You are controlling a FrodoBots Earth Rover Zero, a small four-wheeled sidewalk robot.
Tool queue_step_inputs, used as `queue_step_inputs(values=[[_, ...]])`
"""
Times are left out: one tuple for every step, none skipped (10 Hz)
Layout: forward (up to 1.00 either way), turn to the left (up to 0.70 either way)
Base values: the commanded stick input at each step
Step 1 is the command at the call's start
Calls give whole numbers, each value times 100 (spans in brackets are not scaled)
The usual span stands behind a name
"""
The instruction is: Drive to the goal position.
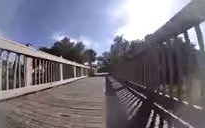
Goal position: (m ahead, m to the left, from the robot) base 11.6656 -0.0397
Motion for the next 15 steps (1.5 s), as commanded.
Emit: queue_step_inputs(values=[[85, 1], [85, 0], [85, 0], [85, 0], [85, 0], [85, 0], [85, 0], [85, 0], [85, 0], [85, 0], [85, 0], [85, 0], [85, 0], [85, 0], [85, 0]])
